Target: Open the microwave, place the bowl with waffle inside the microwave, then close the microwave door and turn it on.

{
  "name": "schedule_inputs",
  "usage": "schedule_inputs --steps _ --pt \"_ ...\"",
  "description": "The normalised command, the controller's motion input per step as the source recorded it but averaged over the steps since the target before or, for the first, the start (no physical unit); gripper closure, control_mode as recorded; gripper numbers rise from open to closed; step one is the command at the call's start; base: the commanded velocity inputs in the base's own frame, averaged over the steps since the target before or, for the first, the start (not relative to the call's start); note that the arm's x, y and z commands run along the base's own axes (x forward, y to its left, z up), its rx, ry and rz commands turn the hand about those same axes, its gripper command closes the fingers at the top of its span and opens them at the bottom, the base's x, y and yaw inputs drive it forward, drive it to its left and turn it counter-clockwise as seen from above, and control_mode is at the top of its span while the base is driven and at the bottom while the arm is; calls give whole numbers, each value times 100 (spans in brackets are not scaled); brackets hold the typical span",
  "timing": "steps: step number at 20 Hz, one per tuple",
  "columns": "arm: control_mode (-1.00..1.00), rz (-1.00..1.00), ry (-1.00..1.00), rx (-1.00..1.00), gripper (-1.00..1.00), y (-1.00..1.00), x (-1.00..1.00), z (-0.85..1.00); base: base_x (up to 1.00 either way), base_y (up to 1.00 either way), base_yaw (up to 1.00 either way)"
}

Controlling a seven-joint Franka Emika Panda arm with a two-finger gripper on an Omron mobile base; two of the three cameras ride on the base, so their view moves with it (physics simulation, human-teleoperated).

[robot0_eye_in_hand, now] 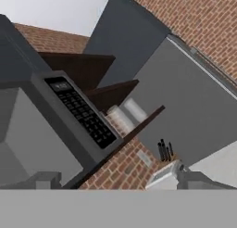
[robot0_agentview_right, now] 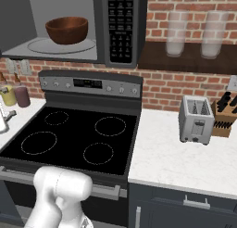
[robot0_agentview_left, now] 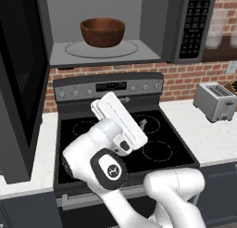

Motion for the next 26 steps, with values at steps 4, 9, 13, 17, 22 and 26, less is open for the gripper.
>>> schedule_inputs --steps 4,9,13,17,22,26 --pt "-100 -17 -13 -28 -100 95 -3 -7 0 0 0" --pt "-100 -16 -13 -23 -100 88 -8 -4 0 0 0" --pt "-100 -13 -10 -20 -100 89 -1 -3 0 0 0" --pt "-100 -13 -6 -23 100 97 0 -1 0 0 0" --pt "-100 -12 -2 -23 100 96 0 -8 0 0 0" --pt "-100 -1 14 -17 100 93 4 -30 0 0 0"
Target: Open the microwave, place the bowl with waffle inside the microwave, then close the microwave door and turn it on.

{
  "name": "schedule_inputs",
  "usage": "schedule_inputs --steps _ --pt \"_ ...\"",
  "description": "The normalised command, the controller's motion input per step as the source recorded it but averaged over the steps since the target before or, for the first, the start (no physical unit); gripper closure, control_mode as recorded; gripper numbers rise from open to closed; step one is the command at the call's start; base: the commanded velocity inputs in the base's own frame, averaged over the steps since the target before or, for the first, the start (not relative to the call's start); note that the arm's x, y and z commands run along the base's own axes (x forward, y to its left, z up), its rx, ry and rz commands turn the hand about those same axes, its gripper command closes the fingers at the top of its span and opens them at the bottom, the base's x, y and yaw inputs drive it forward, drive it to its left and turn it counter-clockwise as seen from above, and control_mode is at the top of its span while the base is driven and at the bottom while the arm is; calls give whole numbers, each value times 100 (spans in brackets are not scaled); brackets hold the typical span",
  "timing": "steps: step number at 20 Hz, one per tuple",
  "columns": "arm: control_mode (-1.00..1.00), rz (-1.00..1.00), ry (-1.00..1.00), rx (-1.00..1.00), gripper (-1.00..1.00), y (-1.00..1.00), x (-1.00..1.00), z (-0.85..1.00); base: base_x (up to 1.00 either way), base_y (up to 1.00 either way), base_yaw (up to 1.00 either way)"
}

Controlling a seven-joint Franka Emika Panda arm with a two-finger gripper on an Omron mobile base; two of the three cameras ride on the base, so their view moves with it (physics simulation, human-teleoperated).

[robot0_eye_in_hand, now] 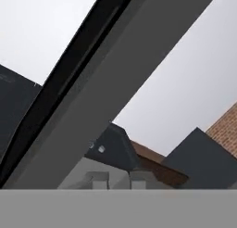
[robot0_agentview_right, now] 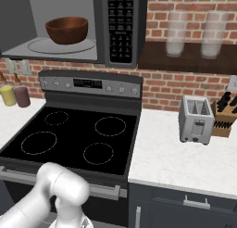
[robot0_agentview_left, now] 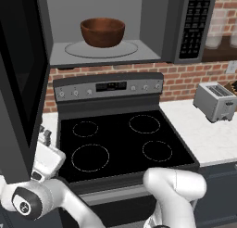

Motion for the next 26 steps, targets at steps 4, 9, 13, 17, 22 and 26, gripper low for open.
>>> schedule_inputs --steps 4,9,13,17,22,26 --pt "-100 0 25 -12 100 83 10 -30 0 0 0" --pt "-100 0 24 -10 100 87 19 -18 0 0 0" --pt "-100 0 20 -10 100 87 24 -6 0 0 0" --pt "-100 0 6 -11 100 79 12 0 0 0 0" --pt "-100 0 -15 -1 100 20 -12 12 0 0 0" --pt "-100 0 -20 0 100 0 -13 31 0 0 0"
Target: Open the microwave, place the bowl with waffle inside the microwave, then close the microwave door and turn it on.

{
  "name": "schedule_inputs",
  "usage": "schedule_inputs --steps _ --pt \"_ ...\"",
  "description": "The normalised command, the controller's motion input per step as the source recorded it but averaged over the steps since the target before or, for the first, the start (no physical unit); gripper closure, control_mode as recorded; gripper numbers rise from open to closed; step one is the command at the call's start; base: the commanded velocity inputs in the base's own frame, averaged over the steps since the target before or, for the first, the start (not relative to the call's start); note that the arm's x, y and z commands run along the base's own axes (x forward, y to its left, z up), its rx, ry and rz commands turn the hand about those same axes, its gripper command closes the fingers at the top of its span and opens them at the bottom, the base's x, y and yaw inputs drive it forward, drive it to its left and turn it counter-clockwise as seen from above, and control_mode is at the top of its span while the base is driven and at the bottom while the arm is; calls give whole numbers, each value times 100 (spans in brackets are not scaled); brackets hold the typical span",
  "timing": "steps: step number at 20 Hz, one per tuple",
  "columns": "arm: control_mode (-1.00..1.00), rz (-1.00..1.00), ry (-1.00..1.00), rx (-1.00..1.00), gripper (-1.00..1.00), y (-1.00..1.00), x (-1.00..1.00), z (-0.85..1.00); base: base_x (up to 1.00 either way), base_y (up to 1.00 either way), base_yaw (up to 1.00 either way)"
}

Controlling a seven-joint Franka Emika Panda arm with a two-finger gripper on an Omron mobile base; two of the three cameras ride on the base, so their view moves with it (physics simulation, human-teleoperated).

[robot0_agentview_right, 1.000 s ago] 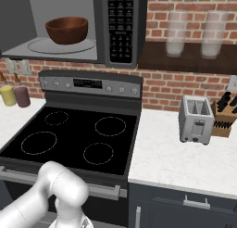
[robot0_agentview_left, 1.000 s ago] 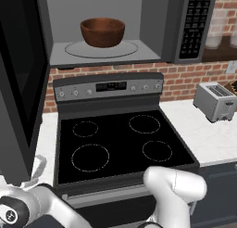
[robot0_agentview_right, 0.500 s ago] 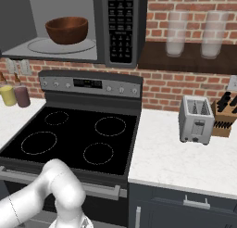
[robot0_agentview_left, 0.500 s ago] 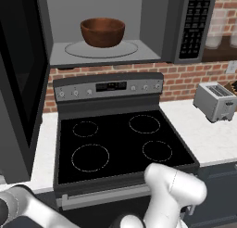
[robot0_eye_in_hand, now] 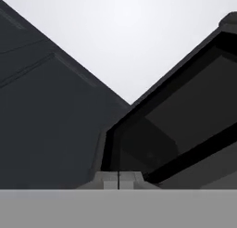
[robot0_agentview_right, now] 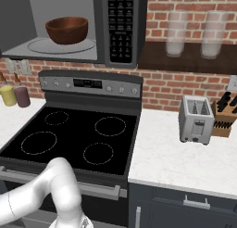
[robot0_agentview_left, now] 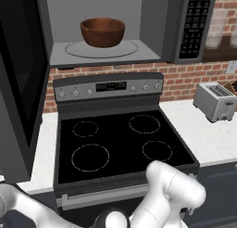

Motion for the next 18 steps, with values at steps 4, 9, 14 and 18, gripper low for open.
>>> schedule_inputs --steps 4,9,14,18 --pt "-100 0 -13 0 100 -1 -1 36 0 0 0" --pt "-100 0 -4 5 100 -8 0 42 0 0 0" --pt "-100 0 0 19 100 -41 -6 36 0 0 0" --pt "-100 4 -1 29 100 -74 -21 35 0 0 0"
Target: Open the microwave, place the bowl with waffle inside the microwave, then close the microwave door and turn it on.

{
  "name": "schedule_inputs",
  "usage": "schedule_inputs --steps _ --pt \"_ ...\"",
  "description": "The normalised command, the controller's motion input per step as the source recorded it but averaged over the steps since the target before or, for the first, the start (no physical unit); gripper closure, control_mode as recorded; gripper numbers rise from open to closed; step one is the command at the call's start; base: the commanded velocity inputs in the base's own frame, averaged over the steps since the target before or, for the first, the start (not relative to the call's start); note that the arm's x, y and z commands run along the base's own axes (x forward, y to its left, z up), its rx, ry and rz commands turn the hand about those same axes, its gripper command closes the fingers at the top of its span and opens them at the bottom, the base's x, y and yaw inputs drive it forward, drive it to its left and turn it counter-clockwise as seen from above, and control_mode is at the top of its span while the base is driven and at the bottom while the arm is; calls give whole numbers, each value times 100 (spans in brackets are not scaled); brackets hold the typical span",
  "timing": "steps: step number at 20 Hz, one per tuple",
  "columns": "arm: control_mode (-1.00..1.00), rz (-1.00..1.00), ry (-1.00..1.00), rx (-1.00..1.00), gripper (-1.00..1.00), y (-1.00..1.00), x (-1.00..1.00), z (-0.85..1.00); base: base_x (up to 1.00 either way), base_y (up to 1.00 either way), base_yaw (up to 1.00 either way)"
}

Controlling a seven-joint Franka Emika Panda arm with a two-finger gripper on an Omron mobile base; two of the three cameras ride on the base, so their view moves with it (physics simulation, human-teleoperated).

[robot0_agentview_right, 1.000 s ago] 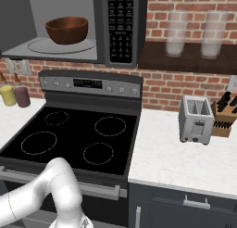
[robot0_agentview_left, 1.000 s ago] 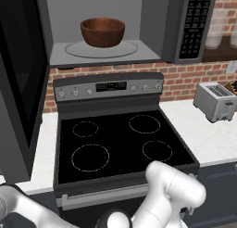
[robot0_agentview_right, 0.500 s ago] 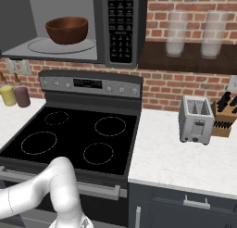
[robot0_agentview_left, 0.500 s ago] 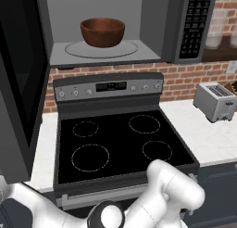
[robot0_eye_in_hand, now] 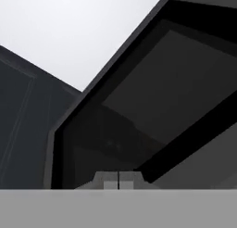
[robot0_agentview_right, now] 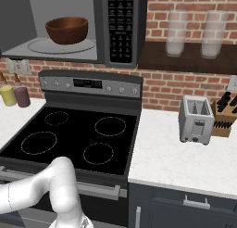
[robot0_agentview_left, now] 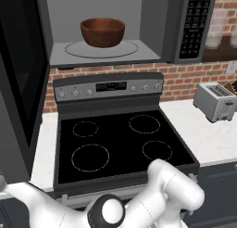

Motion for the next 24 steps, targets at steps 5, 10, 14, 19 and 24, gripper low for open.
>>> schedule_inputs --steps 5,10,14,19,24 --pt "-100 8 -1 31 100 -85 -23 35 0 0 0" --pt "-100 9 0 31 100 -88 -10 38 0 0 0" --pt "-100 8 0 29 100 -91 0 38 0 0 0" --pt "-100 8 1 31 100 -99 0 39 0 0 0" --pt "-100 9 3 32 100 -100 0 41 0 0 0"
